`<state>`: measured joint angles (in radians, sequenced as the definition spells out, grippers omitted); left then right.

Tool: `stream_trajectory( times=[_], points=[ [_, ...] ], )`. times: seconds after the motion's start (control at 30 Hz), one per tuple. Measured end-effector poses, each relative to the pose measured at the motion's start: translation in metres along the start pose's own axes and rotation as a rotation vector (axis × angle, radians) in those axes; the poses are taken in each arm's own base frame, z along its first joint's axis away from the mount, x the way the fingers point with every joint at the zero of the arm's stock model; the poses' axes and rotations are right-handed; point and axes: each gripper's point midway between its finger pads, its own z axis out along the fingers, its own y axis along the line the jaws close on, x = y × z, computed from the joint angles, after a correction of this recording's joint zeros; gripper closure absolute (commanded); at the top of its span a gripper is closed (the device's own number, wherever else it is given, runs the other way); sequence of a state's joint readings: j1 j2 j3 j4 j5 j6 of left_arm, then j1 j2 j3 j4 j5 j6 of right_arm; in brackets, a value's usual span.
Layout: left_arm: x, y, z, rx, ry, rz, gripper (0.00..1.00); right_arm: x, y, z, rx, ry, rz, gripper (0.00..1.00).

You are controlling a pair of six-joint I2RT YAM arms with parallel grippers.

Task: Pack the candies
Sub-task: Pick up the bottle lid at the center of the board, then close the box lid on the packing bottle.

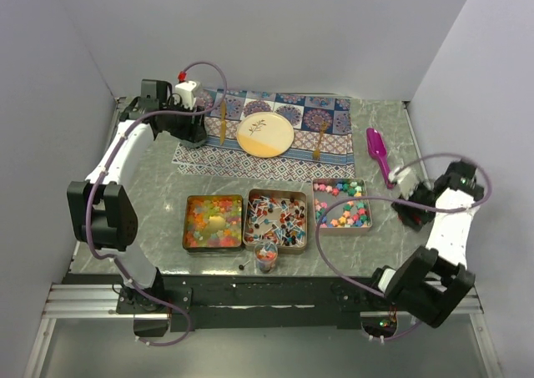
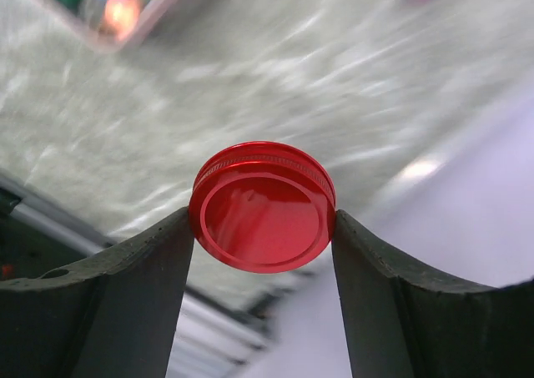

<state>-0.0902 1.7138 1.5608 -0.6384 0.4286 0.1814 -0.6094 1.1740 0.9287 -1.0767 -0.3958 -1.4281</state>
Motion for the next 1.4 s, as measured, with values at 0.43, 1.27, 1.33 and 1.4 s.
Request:
stream_trajectory(
  times=[0.43,1.27,1.33,1.4],
  points=[
    [-0.013,0.016,-0.053,-0.066,-0.217,-0.234,0.26,-0.263,0.104,-0.094,-0.167,-0.473,-0.49,0.34],
    [-0.019,0.021,-0.226,-0.341,-0.833,-0.436,0.16,-0.242,0.354,-0.023,-0.695,-0.227,-1.242,0.33],
    [-0.018,0.018,-0.229,-0.341,-0.841,-0.43,0.16,-0.241,0.356,-0.013,-0.692,-0.213,-1.252,0.33],
    [-0.018,0.017,-0.231,-0.344,-0.846,-0.427,0.16,-0.24,0.358,-0.005,-0.69,-0.197,-1.259,0.33]
  ],
)
